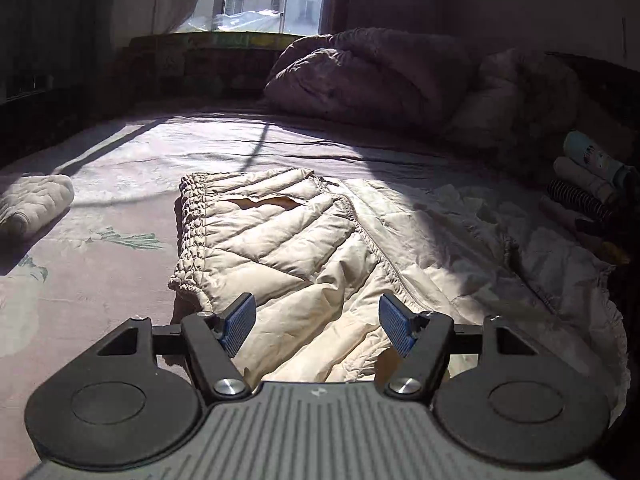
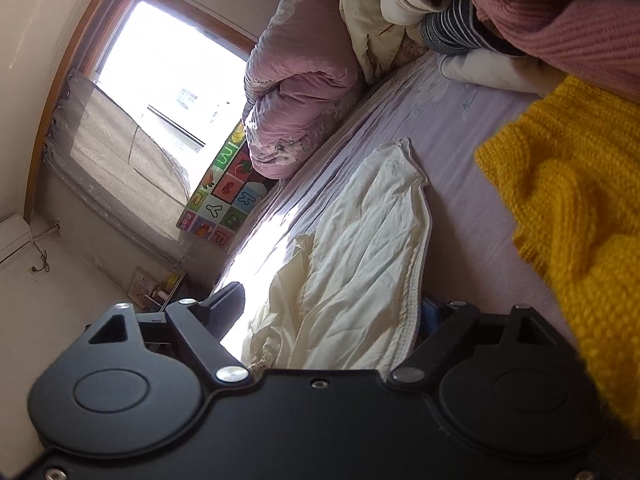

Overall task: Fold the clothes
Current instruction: 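Open the left gripper and release the jacket front edge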

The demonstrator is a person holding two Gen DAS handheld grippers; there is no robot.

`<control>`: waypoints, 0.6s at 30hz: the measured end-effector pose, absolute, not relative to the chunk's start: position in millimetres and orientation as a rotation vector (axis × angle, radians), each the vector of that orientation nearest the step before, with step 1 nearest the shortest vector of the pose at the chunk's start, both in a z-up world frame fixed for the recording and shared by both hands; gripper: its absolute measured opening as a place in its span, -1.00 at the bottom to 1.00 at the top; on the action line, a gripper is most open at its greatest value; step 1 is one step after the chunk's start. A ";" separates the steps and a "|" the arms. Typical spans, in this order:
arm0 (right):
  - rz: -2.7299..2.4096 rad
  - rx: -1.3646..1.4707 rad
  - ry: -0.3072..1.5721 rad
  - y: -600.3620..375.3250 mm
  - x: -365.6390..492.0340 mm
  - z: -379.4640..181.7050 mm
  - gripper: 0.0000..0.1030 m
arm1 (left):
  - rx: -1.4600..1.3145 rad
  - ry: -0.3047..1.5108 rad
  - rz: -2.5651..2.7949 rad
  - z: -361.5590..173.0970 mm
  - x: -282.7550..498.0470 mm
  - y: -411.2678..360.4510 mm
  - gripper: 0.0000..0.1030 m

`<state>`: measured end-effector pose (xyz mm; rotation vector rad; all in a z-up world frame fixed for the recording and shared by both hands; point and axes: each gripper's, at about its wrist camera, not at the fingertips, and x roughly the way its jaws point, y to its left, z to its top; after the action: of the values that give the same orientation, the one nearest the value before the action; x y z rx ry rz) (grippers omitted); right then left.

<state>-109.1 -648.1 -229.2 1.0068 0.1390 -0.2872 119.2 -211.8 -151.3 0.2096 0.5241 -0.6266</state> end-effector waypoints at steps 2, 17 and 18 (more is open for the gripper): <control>-0.248 1.027 0.139 -645.9 -107.4 -234.8 -0.52 | 0.120 0.534 -0.561 -152.8 127.8 -193.3 0.30; -0.227 0.921 0.311 -627.7 -82.3 -238.8 -0.46 | -0.040 0.661 -0.544 -178.4 184.8 -184.7 -0.67; -0.223 0.899 0.325 -625.9 -79.9 -236.9 -0.40 | -0.025 0.640 -0.532 -172.4 182.7 -182.5 -0.63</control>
<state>-79.9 -625.9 -236.9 0.8986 0.3254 -0.2234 182.7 -182.5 -172.4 -0.0246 0.6399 -0.5318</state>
